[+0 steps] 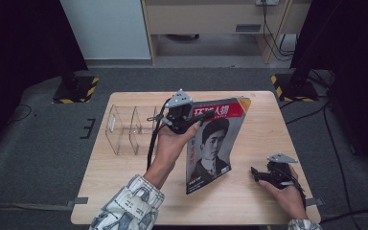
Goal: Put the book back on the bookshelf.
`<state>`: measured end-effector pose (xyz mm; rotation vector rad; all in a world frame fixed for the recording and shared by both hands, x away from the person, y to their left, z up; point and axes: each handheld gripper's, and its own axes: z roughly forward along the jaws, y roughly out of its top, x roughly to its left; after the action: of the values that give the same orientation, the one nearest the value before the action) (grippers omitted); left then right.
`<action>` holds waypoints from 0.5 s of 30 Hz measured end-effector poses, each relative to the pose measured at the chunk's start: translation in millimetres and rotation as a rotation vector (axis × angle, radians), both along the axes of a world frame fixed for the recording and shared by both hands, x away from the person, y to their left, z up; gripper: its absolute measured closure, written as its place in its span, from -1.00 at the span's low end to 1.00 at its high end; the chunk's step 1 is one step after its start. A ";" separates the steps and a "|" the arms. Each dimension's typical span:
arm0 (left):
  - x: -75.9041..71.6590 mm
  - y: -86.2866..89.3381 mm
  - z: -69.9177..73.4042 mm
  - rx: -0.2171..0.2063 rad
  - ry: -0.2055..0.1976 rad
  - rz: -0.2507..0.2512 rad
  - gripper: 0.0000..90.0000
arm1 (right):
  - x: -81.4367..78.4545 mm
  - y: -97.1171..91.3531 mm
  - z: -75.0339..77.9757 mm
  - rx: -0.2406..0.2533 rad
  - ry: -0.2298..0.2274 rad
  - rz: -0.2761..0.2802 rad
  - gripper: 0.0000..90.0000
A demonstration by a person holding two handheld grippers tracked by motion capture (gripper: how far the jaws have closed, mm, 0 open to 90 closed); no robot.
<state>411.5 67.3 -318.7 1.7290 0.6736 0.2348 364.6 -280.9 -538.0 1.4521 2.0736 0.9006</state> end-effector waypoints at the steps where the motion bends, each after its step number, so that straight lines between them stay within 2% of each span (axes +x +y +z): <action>1: -0.6 1.6 -0.2 -0.001 0.000 0.001 0.93 | -0.4 0.3 0.0 0.004 0.001 -0.003 -0.68; 15: -16.5 40.6 -8.6 -0.030 -0.006 0.017 0.93 | -0.7 0.2 0.1 0.001 0.002 -0.001 -0.68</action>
<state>395.0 107.9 -327.3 1.6941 0.6843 0.2405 363.9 -280.7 -537.9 1.4551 2.0737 0.9008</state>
